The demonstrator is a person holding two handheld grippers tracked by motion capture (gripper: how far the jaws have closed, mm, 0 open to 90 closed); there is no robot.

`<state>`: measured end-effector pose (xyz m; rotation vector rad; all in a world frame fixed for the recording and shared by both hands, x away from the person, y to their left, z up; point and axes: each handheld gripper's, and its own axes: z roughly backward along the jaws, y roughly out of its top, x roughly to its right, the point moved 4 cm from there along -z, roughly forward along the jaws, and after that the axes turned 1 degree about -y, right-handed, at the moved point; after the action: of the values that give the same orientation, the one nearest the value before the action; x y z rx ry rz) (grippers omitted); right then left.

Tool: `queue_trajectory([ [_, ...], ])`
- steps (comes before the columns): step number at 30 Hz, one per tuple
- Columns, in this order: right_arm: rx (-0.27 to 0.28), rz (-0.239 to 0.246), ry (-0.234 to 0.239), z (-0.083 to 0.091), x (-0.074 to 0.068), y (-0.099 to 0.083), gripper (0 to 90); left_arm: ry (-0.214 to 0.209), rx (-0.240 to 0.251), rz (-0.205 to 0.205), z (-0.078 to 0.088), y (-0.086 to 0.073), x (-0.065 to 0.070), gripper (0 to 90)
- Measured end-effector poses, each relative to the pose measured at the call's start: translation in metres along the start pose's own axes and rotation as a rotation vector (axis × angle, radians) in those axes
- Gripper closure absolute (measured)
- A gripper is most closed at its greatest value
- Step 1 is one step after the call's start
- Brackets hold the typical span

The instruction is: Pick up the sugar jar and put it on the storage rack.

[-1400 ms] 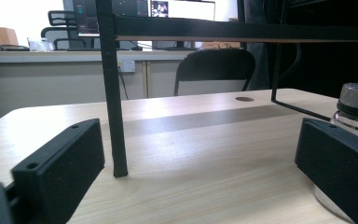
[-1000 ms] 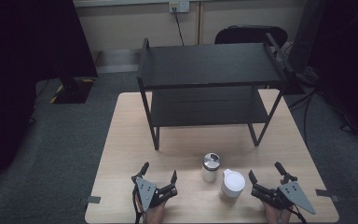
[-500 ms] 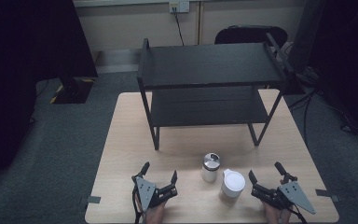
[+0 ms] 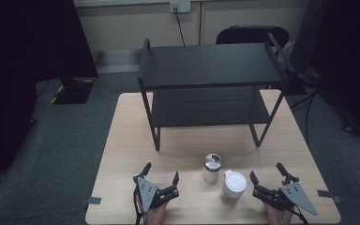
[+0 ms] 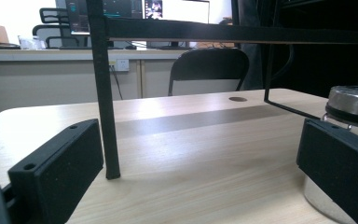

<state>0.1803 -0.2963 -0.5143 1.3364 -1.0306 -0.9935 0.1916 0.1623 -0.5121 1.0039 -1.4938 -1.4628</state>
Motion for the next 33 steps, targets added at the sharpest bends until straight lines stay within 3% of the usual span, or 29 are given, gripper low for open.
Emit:
queue_trajectory([
  [6,0.000,0.000,0.000,0.000,0.000,0.000,1.5,-0.033,0.012,0.025,0.002,0.008,0.001,0.1],
  [16,0.000,0.000,-0.002,0.000,0.000,0.000,1.5,-0.087,0.040,0.003,-0.001,0.023,0.007,0.2],
  [33,0.000,0.000,-0.006,0.000,-0.001,0.000,1.5,-0.192,0.049,0.000,-0.028,0.040,0.025,0.1],
])
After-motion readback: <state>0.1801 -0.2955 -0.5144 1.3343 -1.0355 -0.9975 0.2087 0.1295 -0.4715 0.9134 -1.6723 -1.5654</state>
